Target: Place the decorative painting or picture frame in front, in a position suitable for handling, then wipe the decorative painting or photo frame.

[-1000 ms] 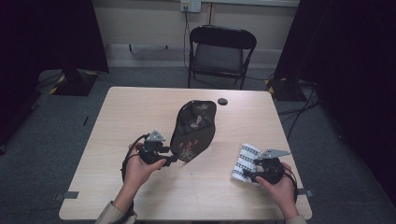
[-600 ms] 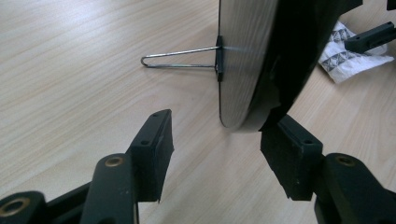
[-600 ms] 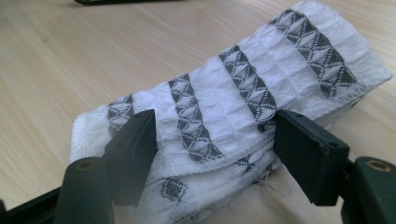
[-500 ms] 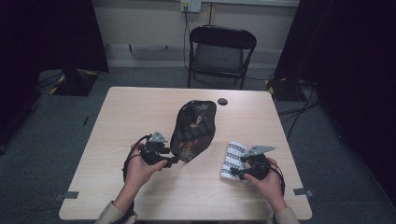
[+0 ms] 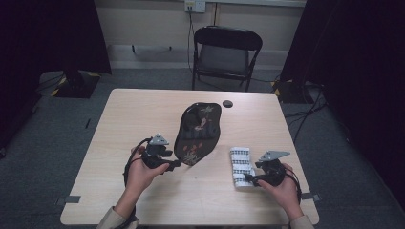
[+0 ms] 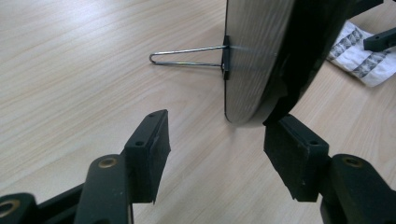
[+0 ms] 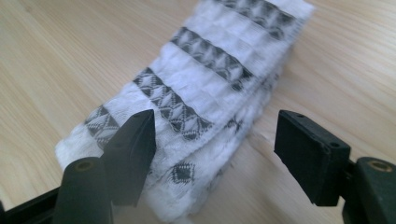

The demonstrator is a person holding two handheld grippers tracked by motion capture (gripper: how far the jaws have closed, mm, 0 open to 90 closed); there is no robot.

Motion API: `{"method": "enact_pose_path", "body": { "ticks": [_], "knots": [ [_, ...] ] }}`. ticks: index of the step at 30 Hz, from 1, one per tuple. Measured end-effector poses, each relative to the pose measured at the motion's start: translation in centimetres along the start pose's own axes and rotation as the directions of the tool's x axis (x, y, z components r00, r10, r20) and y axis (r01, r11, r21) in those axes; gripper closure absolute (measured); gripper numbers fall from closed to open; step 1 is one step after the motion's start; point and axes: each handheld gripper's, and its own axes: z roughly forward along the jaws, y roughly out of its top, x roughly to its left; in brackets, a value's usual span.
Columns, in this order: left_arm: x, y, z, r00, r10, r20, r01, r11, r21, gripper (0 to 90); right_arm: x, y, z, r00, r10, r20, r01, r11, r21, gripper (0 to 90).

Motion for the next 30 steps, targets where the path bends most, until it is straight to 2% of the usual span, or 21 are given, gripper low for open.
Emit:
{"method": "enact_pose_path", "body": {
  "ticks": [4,5,6,11,19,23,24,30],
  "knots": [
    [-0.2,0.1,0.2,1.0,0.004,-0.001,-0.004,1.0,0.001,40.0,-0.9,-0.8,-1.1,0.9986,0.016,0.05,-0.017,1.0,0.016,29.5],
    [-0.2,0.1,0.2,1.0,0.004,-0.001,-0.004,1.0,0.001,39.9,-0.9,-0.8,-1.1,0.9986,0.016,0.05,-0.017,1.0,0.016,29.5],
    [-0.2,0.1,0.3,1.0,0.002,0.0,-0.002,1.0,0.005,39.9,-1.5,-1.1,-1.6,0.9958,0.015,0.09,-0.018,0.999,0.028,29.5],
    [-0.2,0.2,0.4,1.0,0.005,0.007,-0.005,1.0,0.007,39.5,-1.9,-0.7,-2.1,0.9944,0.028,0.101,-0.031,0.999,0.024,29.5],
    [-0.2,0.1,0.4,1.0,0.003,0.007,-0.003,1.0,0.007,39.6,-0.5,1.0,-0.8,0.9981,0.01,0.062,-0.009,1.0,-0.013,29.3],
    [-0.3,0.2,0.3,1.0,0.006,0.006,-0.006,1.0,0.001,39.6,-0.1,1.6,-0.3,0.9987,0.016,0.048,-0.015,1.0,-0.018,28.5],
    [-0.4,0.2,0.3,0.9999,0.009,0.011,-0.01,0.9999,0.004,39.5,0.1,1.8,0.1,0.9993,0.022,0.029,-0.022,0.999,-0.027,28.5],
    [-0.3,0.2,0.6,0.9999,0.011,0.012,-0.011,0.9999,0.007,39.5,0.6,1.8,1.1,0.9995,0.017,0.025,-0.017,1.0,-0.015,27.5]
  ]
}}
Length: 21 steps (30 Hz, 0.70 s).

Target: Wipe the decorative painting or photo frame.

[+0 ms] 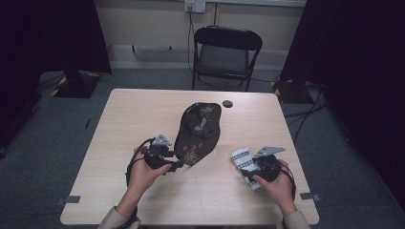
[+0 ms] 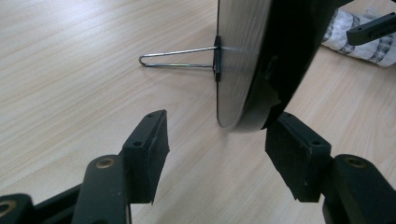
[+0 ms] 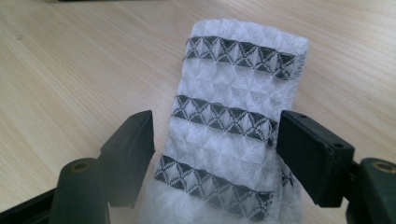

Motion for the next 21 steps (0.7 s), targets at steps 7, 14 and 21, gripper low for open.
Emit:
{"method": "enact_pose_path", "body": {
  "ticks": [7,14,21],
  "knots": [
    [-0.06,0.02,0.28,0.9999,0.008,0.008,-0.008,0.9999,0.011,39.7,-0.05,-0.45,0.56,0.9997,0.023,0.011,-0.024,1.0,0.007,26.6],
    [-0.04,-0.01,0.05,0.9998,0.012,-0.015,-0.012,0.9999,-0.002,41.8,0.04,-0.77,0.63,0.9995,0.006,0.03,-0.006,1.0,0.019,26.9],
    [0.19,-0.12,-0.17,0.9999,0.003,-0.017,-0.003,1.0,-0.008,43.8,0.17,-0.6,0.95,0.9985,-0.034,0.044,0.032,0.998,0.045,29.2]
  ]
}}
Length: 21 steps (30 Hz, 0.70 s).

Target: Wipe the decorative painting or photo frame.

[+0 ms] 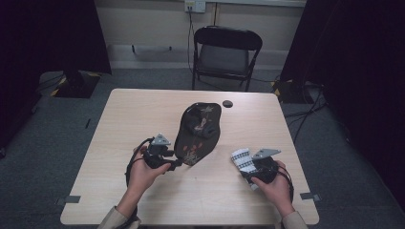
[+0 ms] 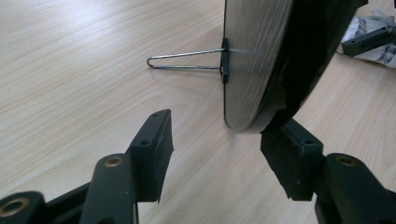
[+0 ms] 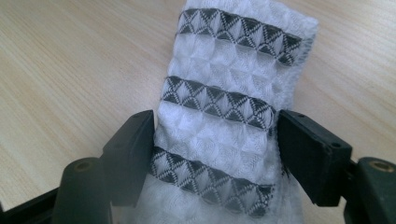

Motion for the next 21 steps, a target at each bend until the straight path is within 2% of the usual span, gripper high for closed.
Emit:
{"method": "enact_pose_path", "body": {
  "ticks": [6,10,11,15,18,21],
  "knots": [
    [-0.1,0.1,0.1,0.9999,0.011,0.001,-0.011,0.9999,-0.001,44.0,0.4,-0.1,0.0,0.9998,-0.018,-0.007,0.017,1.0,-0.019,31.8],
    [-0.1,0.1,0.2,0.9999,0.01,0.0,-0.01,0.9999,-0.005,45.3,0.1,0.1,-0.7,0.9998,0.018,-0.009,-0.018,0.999,-0.048,31.8],
    [-0.1,0.2,0.2,1.0,0.003,-0.004,-0.003,0.9999,-0.012,45.5,-0.1,0.0,-1.1,0.9983,0.059,-0.003,-0.059,0.997,-0.042,32.5],
    [-0.1,0.4,0.2,0.9999,0.013,-0.009,-0.014,0.9997,-0.021,47.7,-0.4,-0.5,-0.6,0.9981,0.062,-0.003,-0.062,0.998,-0.019,35.9],
    [-0.2,0.6,0.2,0.9997,0.021,-0.008,-0.021,0.9992,-0.033,51.1,-0.2,-0.7,-0.5,0.9974,0.072,0.002,-0.072,0.997,-0.04,44.5],
    [-0.3,0.8,0.4,0.9993,0.036,0.0,-0.036,0.9988,-0.034,57.1,0.0,-0.7,-0.6,0.9967,0.082,-0.002,-0.082,0.996,-0.038,54.7]
  ]
}}
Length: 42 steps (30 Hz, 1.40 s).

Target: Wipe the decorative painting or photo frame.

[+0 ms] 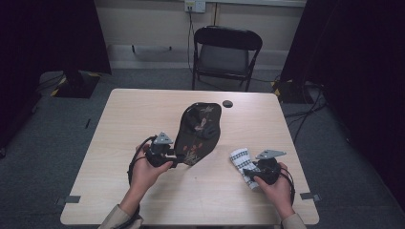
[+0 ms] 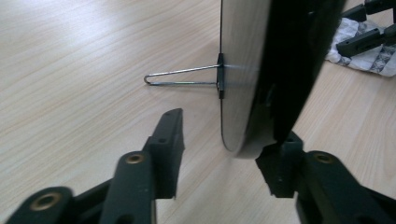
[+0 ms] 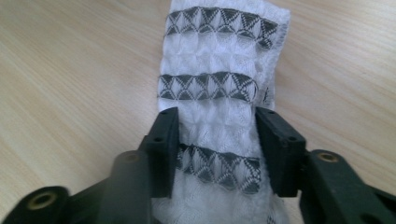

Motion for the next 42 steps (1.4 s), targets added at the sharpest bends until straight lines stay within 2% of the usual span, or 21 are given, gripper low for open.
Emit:
{"method": "enact_pose_path", "body": {
  "ticks": [5,12,15,21,27,31,39,42],
  "knots": [
    [0.1,0.0,-0.1,1.0,0.003,0.004,-0.003,1.0,0.003,64.1,0.1,0.2,0.0,0.9999,0.012,-0.003,-0.012,1.0,0.007,61.6],
    [0.1,-0.3,0.3,0.9989,-0.039,0.025,0.039,0.9991,0.018,67.0,0.2,0.4,0.1,0.9995,0.031,-0.011,-0.031,0.999,0.021,73.9],
    [0.0,-0.2,0.4,0.9992,-0.03,0.027,0.029,0.9994,0.016,71.8,0.3,0.5,0.1,0.9995,0.03,-0.004,-0.03,0.999,0.022,76.5],
    [-0.1,-0.1,0.4,0.9984,-0.04,0.039,0.04,0.9991,0.012,77.5,0.4,0.4,0.1,0.9986,0.052,-0.006,-0.052,0.998,0.017,78.1],
    [0.0,0.0,0.4,0.9977,-0.047,0.049,0.045,0.9986,0.025,78.5,0.3,0.4,0.1,0.998,0.062,-0.008,-0.062,0.998,0.018,78.6],
    [0.0,0.3,0.4,0.9975,-0.05,0.051,0.048,0.998,0.042,78.6,0.1,0.4,-0.1,0.9944,0.101,-0.028,-0.101,0.995,0.017,79.9],
    [-0.1,0.3,0.4,0.9977,-0.049,0.046,0.047,0.9974,0.055,78.7,0.6,0.6,-1.1,0.9953,0.088,-0.042,-0.087,0.996,0.011,80.2],
    [-0.2,0.2,0.3,0.9978,-0.05,0.044,0.048,0.9976,0.049,78.6,0.8,1.2,-2.0,0.9948,0.087,-0.053,-0.088,0.996,-0.019,80.2]
  ]
}}
